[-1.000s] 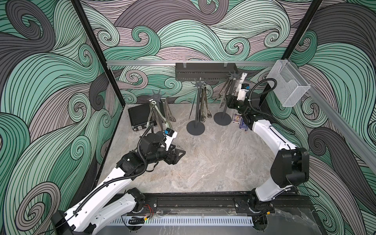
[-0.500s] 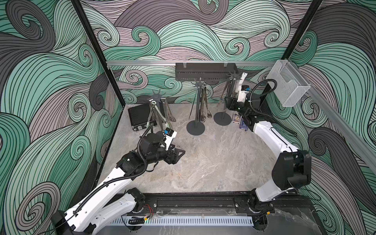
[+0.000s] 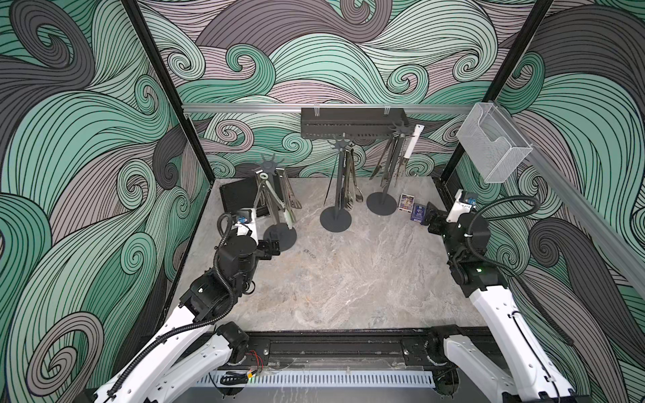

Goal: Hang food tongs on kitchen utensil racks
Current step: Reset both arms

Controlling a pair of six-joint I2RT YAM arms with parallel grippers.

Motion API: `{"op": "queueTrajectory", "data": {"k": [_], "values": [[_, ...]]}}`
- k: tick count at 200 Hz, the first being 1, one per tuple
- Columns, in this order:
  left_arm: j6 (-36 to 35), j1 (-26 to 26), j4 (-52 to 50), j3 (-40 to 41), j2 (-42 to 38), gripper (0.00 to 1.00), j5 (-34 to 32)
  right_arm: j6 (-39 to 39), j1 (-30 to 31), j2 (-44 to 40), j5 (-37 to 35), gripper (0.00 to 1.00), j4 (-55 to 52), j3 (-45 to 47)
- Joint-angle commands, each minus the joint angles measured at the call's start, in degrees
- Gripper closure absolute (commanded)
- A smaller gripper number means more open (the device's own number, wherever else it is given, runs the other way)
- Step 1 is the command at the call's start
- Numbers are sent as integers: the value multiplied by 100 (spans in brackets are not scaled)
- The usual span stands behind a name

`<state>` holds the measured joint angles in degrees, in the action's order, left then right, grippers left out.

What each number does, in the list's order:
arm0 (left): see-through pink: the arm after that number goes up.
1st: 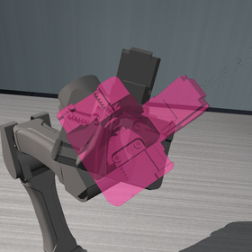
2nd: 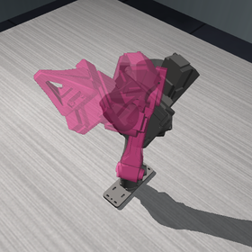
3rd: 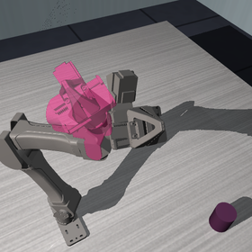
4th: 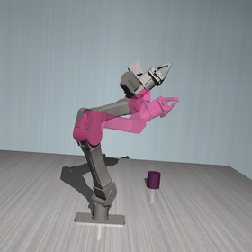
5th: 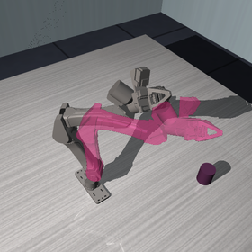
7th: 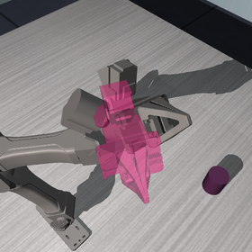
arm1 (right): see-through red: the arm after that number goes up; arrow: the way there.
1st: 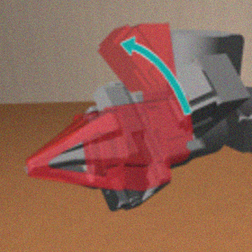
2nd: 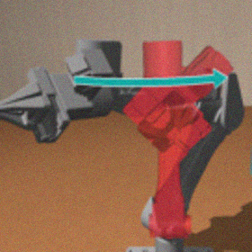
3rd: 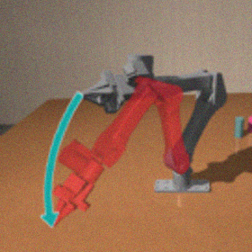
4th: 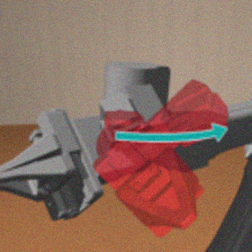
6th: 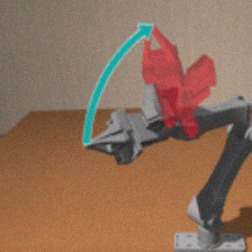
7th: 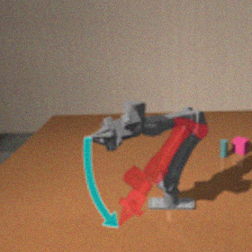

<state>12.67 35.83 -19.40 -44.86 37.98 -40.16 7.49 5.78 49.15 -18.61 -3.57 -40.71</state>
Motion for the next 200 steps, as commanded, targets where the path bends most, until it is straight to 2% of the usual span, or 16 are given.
{"op": "queueTrajectory", "data": {"k": [1, 9, 19, 54, 85, 105, 119, 139, 154, 170, 200], "values": [[-1277, -187, 2034, 1038, -297, 2, -1944, -192, 2, -14, -789, 6, 486, 886], [-1727, -363, 2730, 1503, -374, 3, -1834, -157, 2, -68, -798, 4, 781, 1185], [-1776, -683, 3009, 1890, -396, 3, -1746, -81, 1, -98, -841, 3, 1120, 1509], [-401, -1925, 2817, 2804, -163, 2, -1513, -20, 1, 15, -1222, 3, 1921, 2180], [-38, -2477, 3642, 3460, 216, 2, -1250, -145, 2, 337, -1233, 3, 2625, 2426], [4, -2868, 4099, 3469, 879, 2, -936, -259, 2, 766, -1099, 3, 3198, 2553], [-233, -3102, 4597, 3382, 1395, 1, -349, -262, 2, 1094, -995, 3, 3602, 2607], [-339, -3379, 4821, 3042, 2163, 1, 153, -309, 2, 1628, -903, 3, 4108, 2593], [-450, -3468, 4970, 2773, 2664, 1, 381, -412, 11, 1943, -824, 3, 4400, 2524], [-593, -3546, 5298, 2594, 3116, 1, 919, -496, 9, 2257, -798, 3, 4728, 2445], [-632, -3596, 5314, 2084, 3815, 1, 1648, -677, 0, 3024, -335, 3, 5576, 2339]]}}
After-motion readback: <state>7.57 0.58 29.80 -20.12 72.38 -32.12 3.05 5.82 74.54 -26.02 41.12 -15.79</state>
